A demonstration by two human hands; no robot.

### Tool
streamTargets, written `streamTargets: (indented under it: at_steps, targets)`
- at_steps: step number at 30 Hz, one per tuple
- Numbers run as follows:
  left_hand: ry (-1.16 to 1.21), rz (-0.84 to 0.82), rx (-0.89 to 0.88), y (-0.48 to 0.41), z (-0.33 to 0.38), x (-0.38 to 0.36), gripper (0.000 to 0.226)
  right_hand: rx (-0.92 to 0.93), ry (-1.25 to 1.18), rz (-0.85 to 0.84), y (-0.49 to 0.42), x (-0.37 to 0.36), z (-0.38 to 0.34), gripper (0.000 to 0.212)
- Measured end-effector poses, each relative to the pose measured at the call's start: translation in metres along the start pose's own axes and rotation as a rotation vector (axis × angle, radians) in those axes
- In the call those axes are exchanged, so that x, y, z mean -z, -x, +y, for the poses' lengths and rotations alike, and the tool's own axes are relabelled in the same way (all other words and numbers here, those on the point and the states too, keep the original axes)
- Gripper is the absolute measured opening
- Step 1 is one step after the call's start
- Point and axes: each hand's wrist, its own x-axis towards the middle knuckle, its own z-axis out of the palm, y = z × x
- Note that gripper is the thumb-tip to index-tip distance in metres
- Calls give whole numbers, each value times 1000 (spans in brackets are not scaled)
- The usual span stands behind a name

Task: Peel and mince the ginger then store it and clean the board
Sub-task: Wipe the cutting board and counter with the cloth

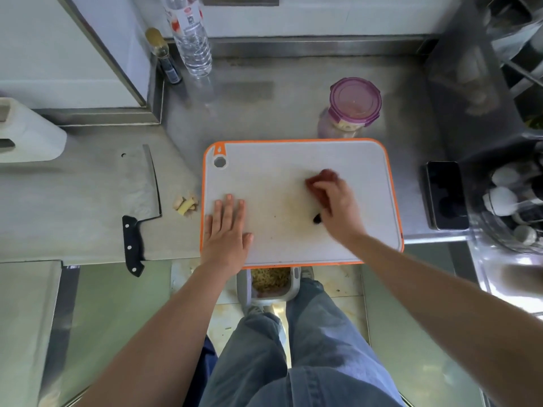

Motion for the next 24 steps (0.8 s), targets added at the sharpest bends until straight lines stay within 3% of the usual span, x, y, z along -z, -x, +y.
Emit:
streamTargets:
  at_steps: [4, 6, 9, 11, 14, 18, 22, 24]
  targets:
    - [10, -8, 3, 0, 0, 0, 67, 166, -87, -337, 37, -20, -36, 58]
    - [12, -9, 0, 1, 0, 1, 67, 102, -153, -288, 31, -10, -35, 67]
    - [0, -1, -3, 1, 0, 1, 67, -37, -204, -2, 7, 21, -27, 77]
    - [2, -6, 0, 1, 0, 1, 68, -63, -178, 94, -13, 39, -10, 74]
    - [0, -9, 4, 0, -1, 1, 68, -60, -161, 38, -31, 49, 15, 67]
    - [-7, -16, 4, 0, -1, 1, 68, -201, 334, -117, -8, 24, 15, 60]
    - [-3, -21, 5, 1, -1, 0, 68, -5, 475, -74, 8, 12, 9, 47]
    - [22, -34, 8, 0, 0, 0, 68, 19, 343, -78, 3, 16, 9, 46]
